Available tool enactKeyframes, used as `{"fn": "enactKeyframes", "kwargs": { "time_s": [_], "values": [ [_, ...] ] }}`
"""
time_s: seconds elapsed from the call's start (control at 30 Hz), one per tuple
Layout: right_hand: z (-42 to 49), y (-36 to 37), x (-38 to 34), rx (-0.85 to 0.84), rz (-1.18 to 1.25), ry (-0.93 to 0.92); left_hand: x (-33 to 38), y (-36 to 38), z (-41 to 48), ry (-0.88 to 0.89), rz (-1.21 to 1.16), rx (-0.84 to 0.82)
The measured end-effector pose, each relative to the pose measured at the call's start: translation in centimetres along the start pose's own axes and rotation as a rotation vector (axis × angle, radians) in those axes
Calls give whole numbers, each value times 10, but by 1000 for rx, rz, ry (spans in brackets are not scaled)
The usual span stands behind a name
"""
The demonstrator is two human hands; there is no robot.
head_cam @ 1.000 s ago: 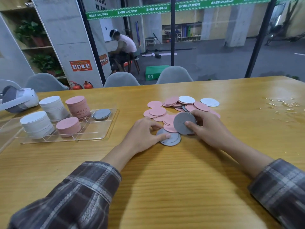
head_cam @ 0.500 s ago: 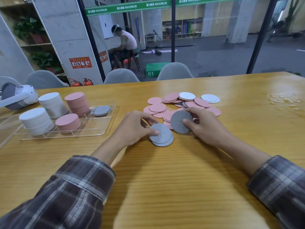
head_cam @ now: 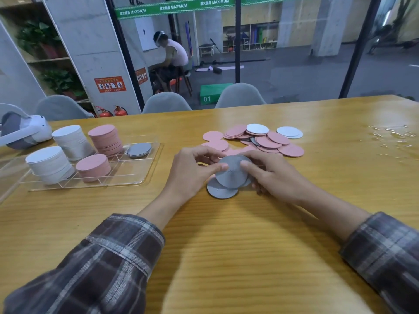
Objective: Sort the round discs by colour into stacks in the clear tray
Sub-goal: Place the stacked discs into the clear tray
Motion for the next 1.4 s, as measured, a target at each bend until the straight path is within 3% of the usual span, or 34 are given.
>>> {"fn": "enactKeyframes", "kwargs": {
  "time_s": [0.23,0.43,0.6,0.93,1.07,1.4],
  "values": [
    [3,1,1,23,-58,-47,4,4,-1,44,106,-21],
    [6,-13,10,164,-71,43,-1,-7,-5,-21,337,-393],
    [5,-11,11,160,-70,54,1,-10,-4,-25,346,-461],
    [3,-10,7,187,-132,33,9,-16,1,-56,14,-402],
    [2,-9,5,131,-121,19,9,-17,3,-19,-42,-258],
    [0,2,0,-3,7,19,5,2,-4,74,90,-48]
  ]
}}
Point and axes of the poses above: each hand's wrist, its own z-axis towards the middle knuckle, its own y-axis out of the palm, x = y × z, the point moved 2 cm from there along z, towards the middle knuckle, and after that the axes turned 11 degrees about y, right-handed, at the moved point
